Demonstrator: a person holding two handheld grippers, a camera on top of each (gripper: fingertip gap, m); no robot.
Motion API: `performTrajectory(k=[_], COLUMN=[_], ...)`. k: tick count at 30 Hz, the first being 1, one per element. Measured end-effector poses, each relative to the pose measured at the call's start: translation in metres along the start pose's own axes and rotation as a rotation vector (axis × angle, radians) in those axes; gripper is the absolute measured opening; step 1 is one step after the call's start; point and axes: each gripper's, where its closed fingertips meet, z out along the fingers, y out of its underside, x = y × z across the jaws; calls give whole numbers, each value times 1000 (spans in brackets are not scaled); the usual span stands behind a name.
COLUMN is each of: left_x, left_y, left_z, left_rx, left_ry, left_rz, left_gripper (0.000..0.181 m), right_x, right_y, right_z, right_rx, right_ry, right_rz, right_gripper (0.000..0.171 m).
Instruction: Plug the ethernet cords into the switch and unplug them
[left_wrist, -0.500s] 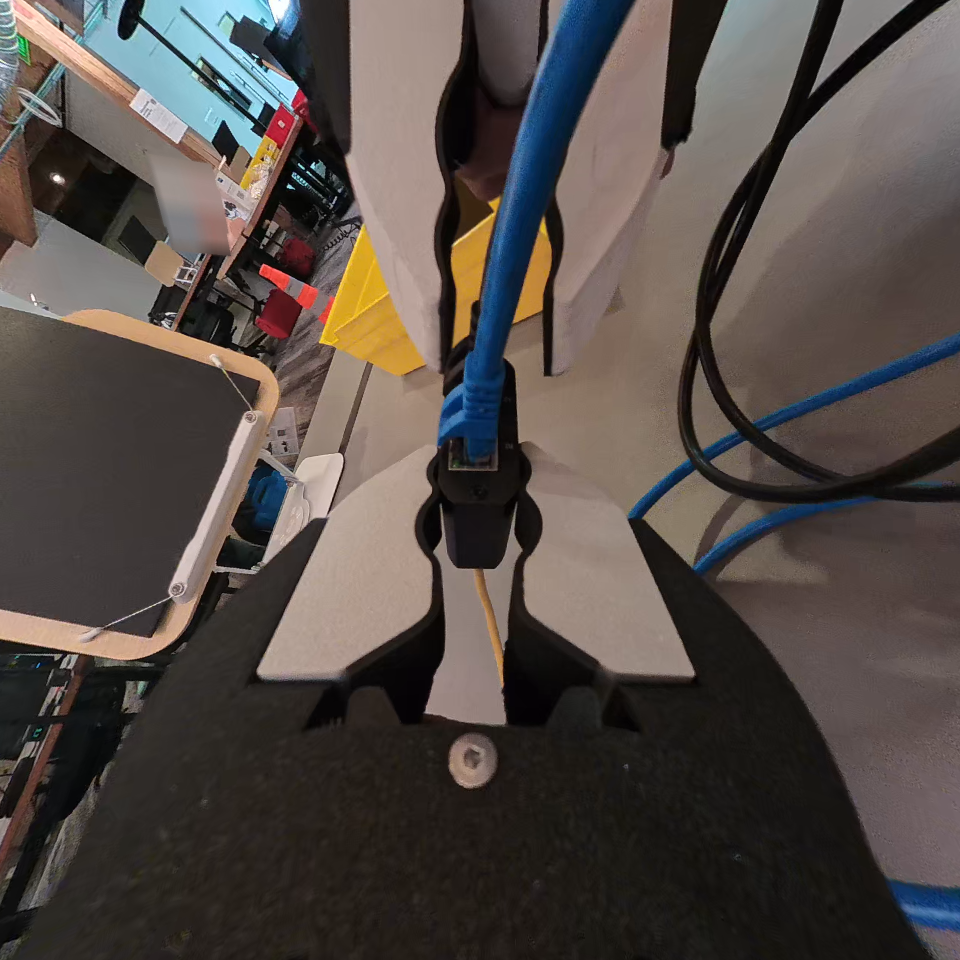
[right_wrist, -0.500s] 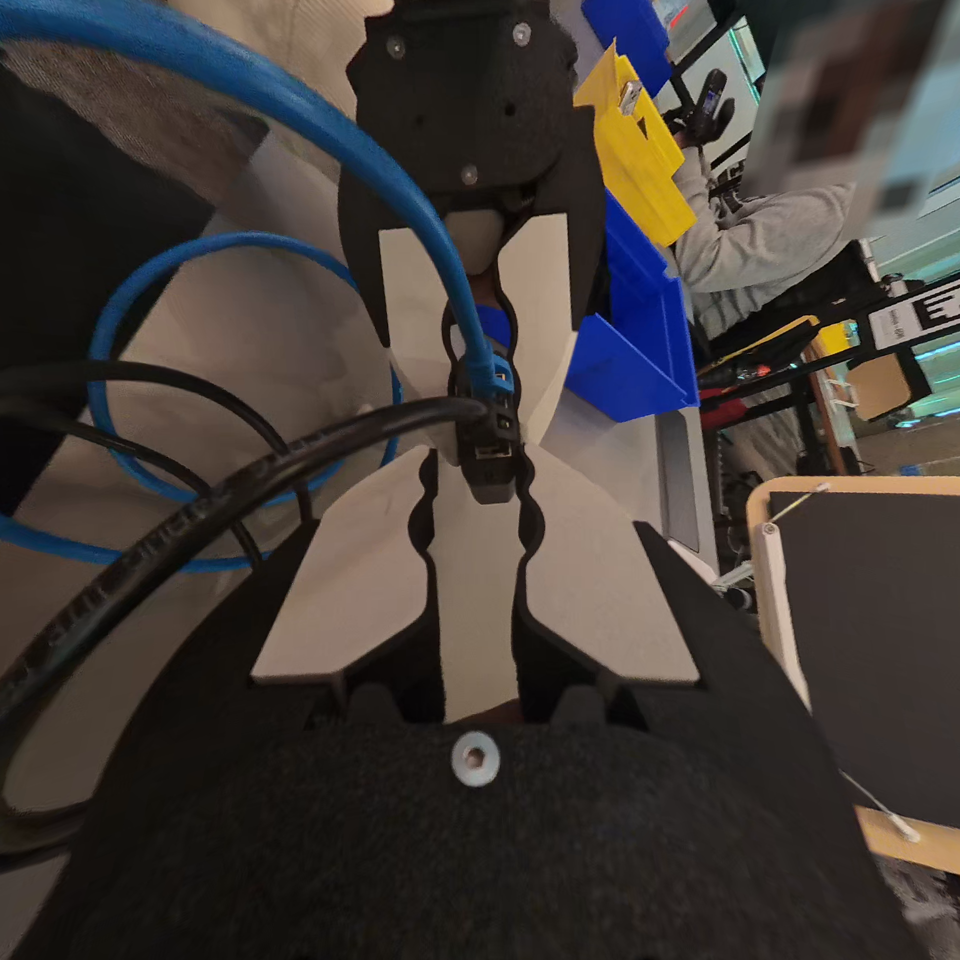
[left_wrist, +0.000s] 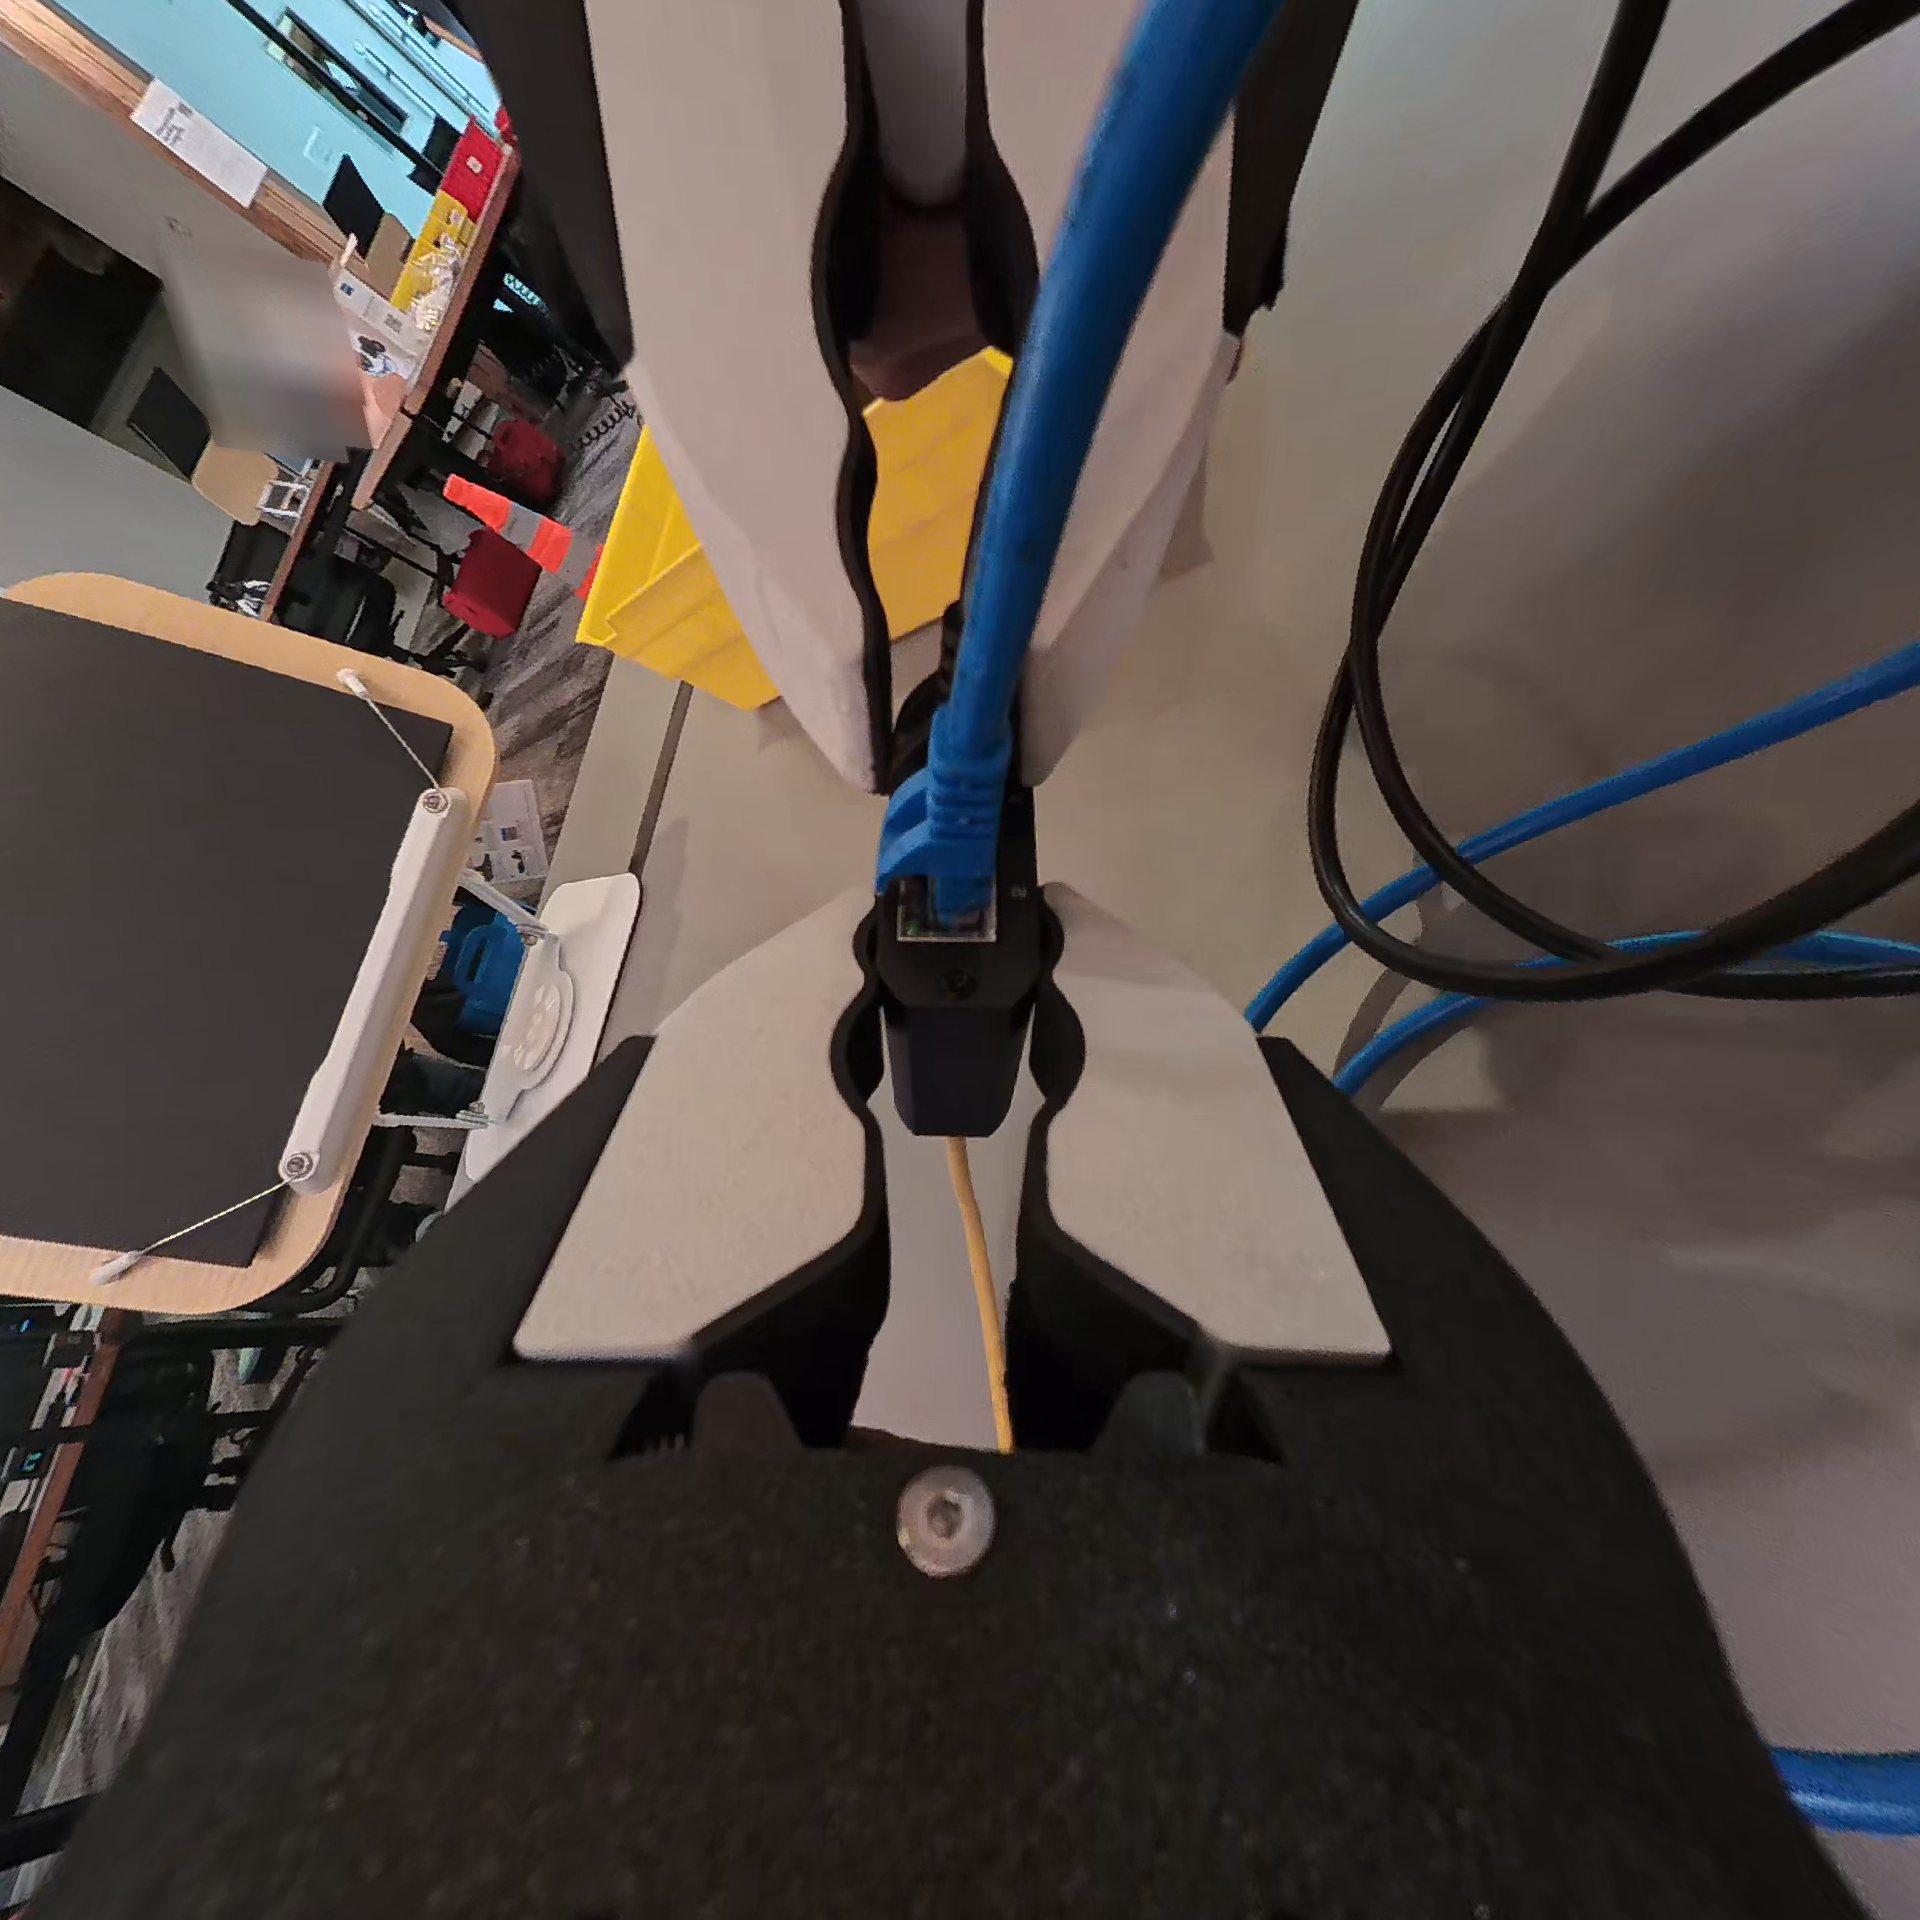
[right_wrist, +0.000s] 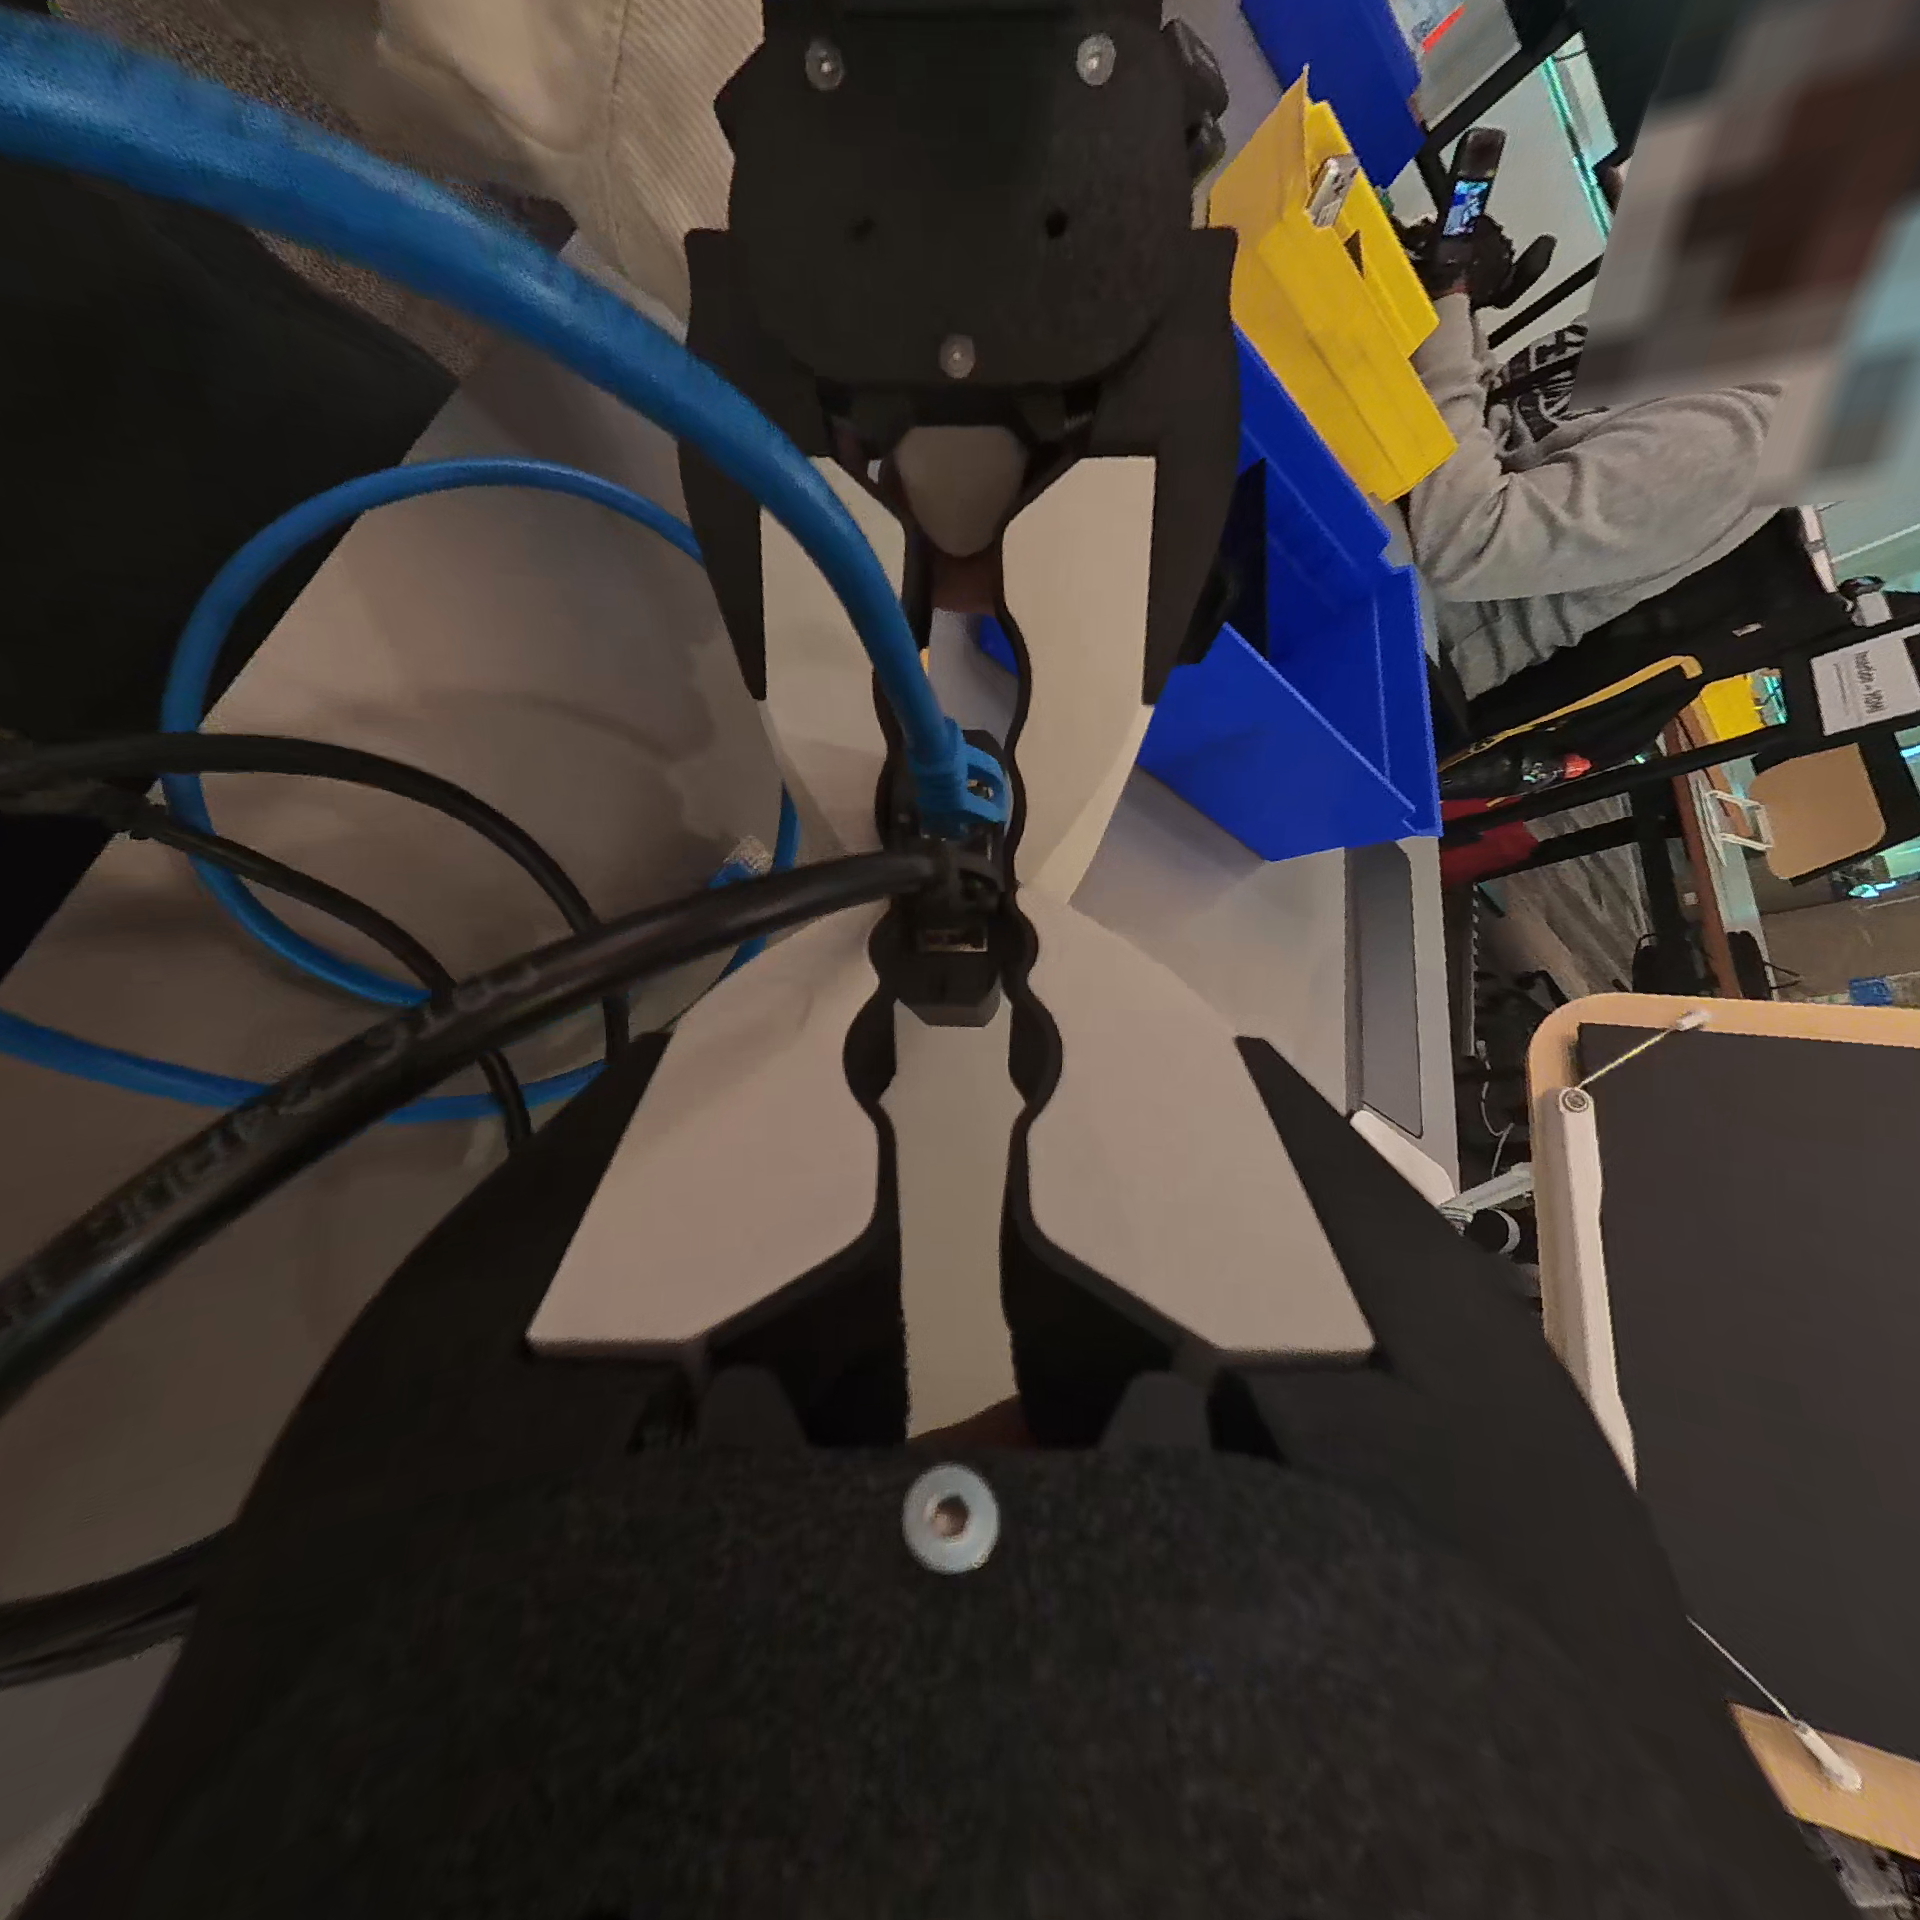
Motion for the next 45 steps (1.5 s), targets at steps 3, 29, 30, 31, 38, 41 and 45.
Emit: performTrajectory(k=[3,29,30,31,38,41,45], left_x=[-2,-18,-24,-30,-36,-36,-39], left_y=[1,21,25,27,43,40,43], left_z=[1,19,16,14,17,17,16], left_rx=[-14,-191,-215,-231,-342,-339,-368], left_ry=[-12,-211,-245,-277,-358,-360,-379], left_rz=[-23,188,208,215,301,302,311], left_gripper=[24,24,24,24,24,24,24], right_x=[2,9,18,18,12,8,8], right_y=[1,47,57,63,22,36,36], right_z=[1,-11,-17,-20,-10,1,10], right_rx=[-3,-215,-242,-262,-112,-256,-287], right_ry=[-14,123,170,152,78,166,184], right_rz=[31,245,394,570,1241,1153,1133], right_gripper=[15,19,18,22,27,27,15])
